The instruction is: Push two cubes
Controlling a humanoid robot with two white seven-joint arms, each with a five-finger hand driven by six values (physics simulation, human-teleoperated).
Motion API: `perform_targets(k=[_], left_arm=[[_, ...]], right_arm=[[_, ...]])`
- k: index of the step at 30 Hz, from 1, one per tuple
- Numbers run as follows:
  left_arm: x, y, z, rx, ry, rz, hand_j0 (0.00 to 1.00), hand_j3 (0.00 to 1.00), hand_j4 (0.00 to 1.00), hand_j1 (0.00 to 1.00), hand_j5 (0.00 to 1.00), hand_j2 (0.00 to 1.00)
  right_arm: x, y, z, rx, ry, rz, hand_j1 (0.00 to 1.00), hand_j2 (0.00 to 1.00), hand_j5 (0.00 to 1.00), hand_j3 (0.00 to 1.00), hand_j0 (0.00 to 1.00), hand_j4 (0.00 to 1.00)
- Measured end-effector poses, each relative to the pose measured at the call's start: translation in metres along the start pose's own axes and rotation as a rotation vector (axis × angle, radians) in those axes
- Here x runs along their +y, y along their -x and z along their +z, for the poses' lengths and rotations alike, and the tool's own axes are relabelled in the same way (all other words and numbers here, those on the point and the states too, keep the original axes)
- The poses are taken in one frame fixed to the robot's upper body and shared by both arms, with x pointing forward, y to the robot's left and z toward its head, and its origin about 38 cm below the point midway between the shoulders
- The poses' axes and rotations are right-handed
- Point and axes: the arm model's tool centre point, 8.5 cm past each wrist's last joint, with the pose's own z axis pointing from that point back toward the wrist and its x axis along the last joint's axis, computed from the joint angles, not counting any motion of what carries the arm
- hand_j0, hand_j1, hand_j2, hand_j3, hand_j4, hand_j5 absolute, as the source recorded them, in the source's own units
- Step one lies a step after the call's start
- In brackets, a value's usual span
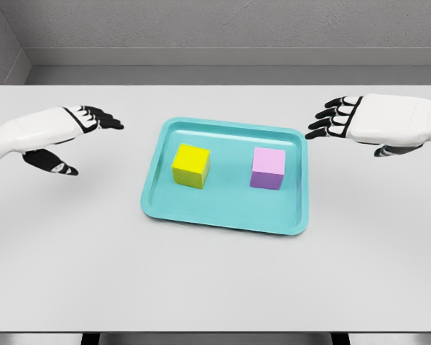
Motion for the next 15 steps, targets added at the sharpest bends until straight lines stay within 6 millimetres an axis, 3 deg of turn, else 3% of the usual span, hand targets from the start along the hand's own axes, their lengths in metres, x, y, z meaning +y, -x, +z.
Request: perform_targets(k=[5,6,7,8,9,10,11,15], left_arm=[[-0.009,-0.002,-0.004,-0.01,0.046,0.007,1.0,1.0,1.0,1.0,1.0,1.0],[-0.011,-0.001,-0.004,-0.009,0.068,0.006,0.88,0.88,0.88,0.88,0.88,0.88],[-0.013,-0.001,-0.004,-0.008,0.097,0.004,0.67,0.67,0.67,0.67,0.67,0.67],[-0.016,-0.001,-0.004,-0.007,0.13,0.004,0.48,0.48,0.48,0.48,0.48,0.48],[-0.018,-0.001,-0.005,-0.008,0.152,0.003,0.17,0.17,0.17,0.17,0.17,0.17],[-0.023,0.0,-0.004,-0.007,0.173,0.01,0.05,0.05,0.05,0.05,0.05,0.05],[-0.025,0.002,-0.005,-0.003,0.189,0.015,0.06,0.06,0.06,0.06,0.06,0.06],[-0.009,-0.001,-0.023,-0.032,0.178,-0.014,0.04,0.04,0.04,0.04,0.04,0.04]], right_arm=[[-0.004,0.003,0.002,0.009,0.008,0.002,1.0,1.0,1.0,1.0,1.0,1.0],[-0.005,0.005,0.004,0.014,0.012,0.003,1.0,1.0,1.0,1.0,1.0,1.0],[-0.006,0.007,0.007,0.023,0.014,0.0,1.0,1.0,1.0,1.0,1.0,1.0],[-0.007,0.009,0.01,0.032,0.015,0.0,0.82,0.82,0.82,0.82,0.82,0.82],[-0.007,0.01,0.013,0.039,0.015,0.001,0.31,0.31,0.31,0.31,0.31,0.31],[-0.004,0.01,0.014,0.04,0.008,-0.006,0.17,0.17,0.17,0.17,0.17,0.17],[-0.003,0.01,0.014,0.039,0.002,-0.008,0.13,0.13,0.13,0.13,0.13,0.13],[0.019,0.001,-0.002,-0.008,-0.064,-0.033,0.13,0.13,0.13,0.13,0.13,0.13]])
